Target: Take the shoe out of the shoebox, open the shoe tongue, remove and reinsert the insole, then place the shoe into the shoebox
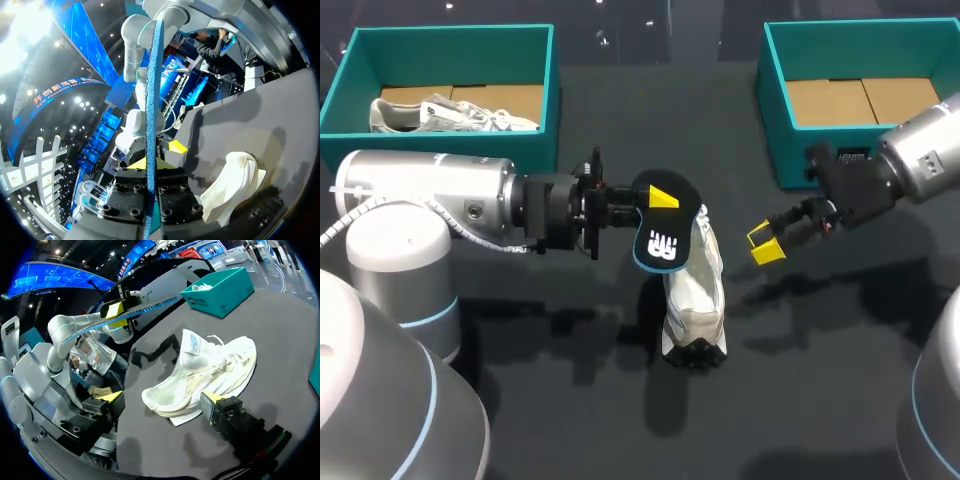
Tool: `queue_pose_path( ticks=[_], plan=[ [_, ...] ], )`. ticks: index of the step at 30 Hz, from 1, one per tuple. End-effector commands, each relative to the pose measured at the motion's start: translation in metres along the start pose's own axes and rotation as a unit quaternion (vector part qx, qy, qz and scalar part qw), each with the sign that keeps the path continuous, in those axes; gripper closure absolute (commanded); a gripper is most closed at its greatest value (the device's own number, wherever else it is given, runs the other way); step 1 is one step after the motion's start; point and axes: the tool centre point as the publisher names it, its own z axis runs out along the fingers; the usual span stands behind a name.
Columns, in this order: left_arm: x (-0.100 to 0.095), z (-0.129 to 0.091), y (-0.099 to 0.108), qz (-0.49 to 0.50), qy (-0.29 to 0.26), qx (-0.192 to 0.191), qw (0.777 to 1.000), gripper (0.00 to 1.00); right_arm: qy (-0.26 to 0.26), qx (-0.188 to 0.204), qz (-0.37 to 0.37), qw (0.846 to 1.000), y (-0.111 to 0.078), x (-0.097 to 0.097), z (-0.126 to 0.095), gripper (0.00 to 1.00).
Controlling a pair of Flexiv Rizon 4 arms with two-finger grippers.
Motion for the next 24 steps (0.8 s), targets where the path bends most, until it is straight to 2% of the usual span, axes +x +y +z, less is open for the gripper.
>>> queue_pose_path(
  ticks=[1,13,16,17,19,24],
  plan=[
    [0.001,-0.001,-0.001,0.000,-0.001,-0.001,1.000,1.00,-0.033,0.057,-0.026,0.997,0.006,0.007,-0.001,0.00],
    [0.001,-0.001,-0.001,0.000,-0.001,-0.001,1.000,1.00,-0.033,0.057,-0.026,0.997,0.006,0.007,-0.001,0.00],
    [0.006,0.004,-0.021,-0.018,0.008,-0.007,1.000,1.00,-0.068,0.062,-0.099,0.991,-0.001,0.017,-0.009,0.00],
    [0.007,0.003,-0.028,-0.033,0.005,-0.007,0.999,1.00,-0.097,0.073,-0.123,0.985,-0.006,0.023,-0.011,0.00],
    [0.011,0.000,-0.041,-0.050,0.009,-0.007,0.999,1.00,-0.119,0.071,-0.158,0.978,-0.014,0.030,-0.013,0.00],
    [0.022,-0.001,-0.069,-0.090,0.018,-0.008,0.996,1.00,-0.176,0.103,-0.228,0.952,-0.033,0.041,-0.009,0.00]
  ],
)
